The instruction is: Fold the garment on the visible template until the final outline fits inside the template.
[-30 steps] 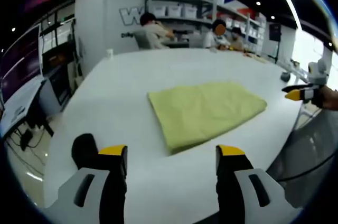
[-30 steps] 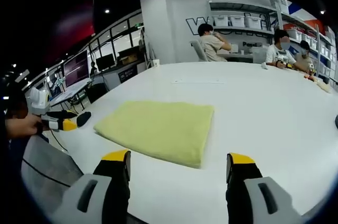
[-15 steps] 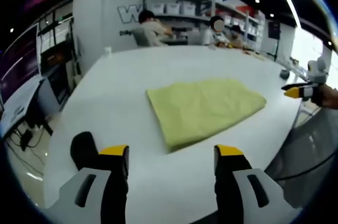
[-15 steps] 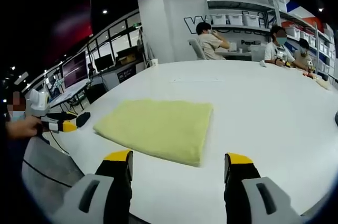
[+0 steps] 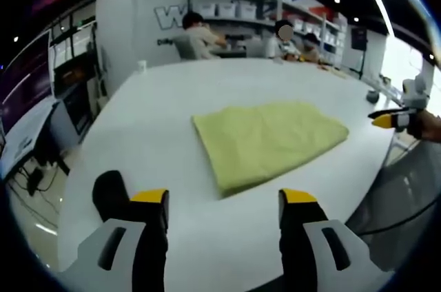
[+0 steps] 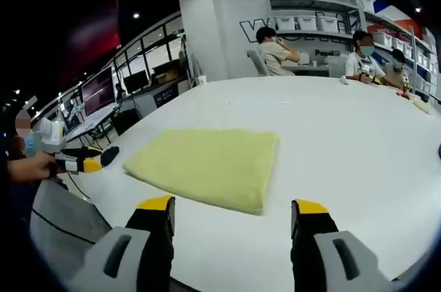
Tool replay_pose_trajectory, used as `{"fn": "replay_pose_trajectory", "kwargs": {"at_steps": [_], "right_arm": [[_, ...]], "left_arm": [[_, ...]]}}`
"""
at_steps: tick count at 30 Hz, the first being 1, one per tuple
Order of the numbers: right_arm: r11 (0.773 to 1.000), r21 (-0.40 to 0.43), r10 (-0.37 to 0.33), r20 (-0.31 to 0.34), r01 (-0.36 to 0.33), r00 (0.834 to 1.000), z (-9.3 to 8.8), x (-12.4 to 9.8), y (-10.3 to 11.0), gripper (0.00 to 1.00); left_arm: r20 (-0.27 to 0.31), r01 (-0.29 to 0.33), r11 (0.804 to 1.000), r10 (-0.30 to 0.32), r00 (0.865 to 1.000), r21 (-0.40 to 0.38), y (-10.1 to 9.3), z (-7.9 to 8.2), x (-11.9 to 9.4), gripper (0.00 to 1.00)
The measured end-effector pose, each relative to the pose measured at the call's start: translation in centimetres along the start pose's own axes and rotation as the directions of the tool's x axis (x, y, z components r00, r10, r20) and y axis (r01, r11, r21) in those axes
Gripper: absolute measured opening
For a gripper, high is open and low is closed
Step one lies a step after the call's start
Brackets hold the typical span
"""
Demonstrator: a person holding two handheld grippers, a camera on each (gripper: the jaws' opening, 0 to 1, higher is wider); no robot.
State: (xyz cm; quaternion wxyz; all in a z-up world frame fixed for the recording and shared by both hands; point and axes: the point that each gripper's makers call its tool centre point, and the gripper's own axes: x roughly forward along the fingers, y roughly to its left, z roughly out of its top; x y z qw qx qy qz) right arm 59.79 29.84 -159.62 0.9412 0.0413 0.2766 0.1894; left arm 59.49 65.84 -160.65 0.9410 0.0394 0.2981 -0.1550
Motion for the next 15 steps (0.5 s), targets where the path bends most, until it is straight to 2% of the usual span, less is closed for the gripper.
{"fn": "replay_pose_trajectory", "kwargs": {"at_steps": [8,15], "right_arm": [[1.0,0.009,-0.005,-0.012,0.005,1.0,-0.31,0.1,-0.24,0.65],[1.0,0.031,-0.004,0.002,0.004,1.0,-0.24,0.06,-0.3,0.64]], "left_arm": [[-0.008,0.0,1.0,0.0,1.0,0.002,0.16,-0.23,0.22,0.59],[-0.016,0.003,1.0,-0.002,1.0,0.014,-0.04,-0.3,0.21,0.58]]}}
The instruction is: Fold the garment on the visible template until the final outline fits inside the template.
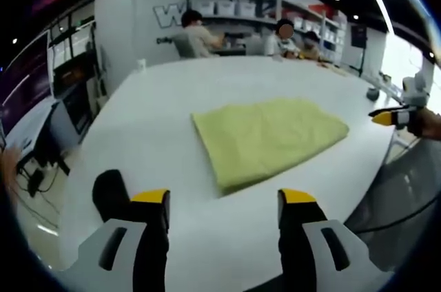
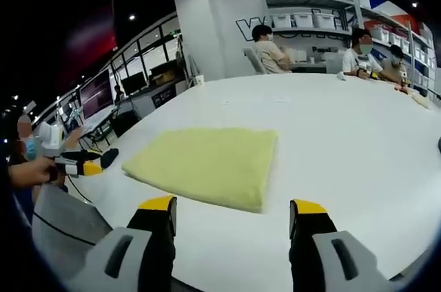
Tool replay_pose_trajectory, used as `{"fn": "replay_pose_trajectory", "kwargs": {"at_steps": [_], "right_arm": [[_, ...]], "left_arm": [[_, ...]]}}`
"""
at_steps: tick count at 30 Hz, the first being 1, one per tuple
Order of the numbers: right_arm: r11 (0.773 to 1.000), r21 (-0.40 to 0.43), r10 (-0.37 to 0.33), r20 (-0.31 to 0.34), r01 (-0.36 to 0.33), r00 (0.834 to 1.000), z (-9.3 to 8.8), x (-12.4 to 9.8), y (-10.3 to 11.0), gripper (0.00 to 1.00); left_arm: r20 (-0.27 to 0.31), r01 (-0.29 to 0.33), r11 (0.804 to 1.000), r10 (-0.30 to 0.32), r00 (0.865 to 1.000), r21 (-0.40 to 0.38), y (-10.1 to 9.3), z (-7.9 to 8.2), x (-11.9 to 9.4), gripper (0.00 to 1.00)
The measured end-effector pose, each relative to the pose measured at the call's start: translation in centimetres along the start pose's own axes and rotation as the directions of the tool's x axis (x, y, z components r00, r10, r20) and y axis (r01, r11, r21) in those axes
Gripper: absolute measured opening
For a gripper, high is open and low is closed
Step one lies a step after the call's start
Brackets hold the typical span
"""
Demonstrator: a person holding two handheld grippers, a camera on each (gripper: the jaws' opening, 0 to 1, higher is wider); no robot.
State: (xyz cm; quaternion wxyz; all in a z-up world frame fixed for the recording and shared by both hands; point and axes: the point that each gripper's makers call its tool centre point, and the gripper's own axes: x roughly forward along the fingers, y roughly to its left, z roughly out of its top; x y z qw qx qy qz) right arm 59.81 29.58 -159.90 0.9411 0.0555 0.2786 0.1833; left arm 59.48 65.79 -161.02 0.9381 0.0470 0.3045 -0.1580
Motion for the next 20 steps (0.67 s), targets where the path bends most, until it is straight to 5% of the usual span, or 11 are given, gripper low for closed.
{"fn": "replay_pose_trajectory", "kwargs": {"at_steps": [20], "right_arm": [[1.0,0.01,-0.016,-0.011,0.016,1.0,-0.04,-0.33,-0.02,0.61]], "left_arm": [[-0.012,0.001,1.0,-0.001,1.0,0.013,0.25,-0.36,0.23,0.57]]}}
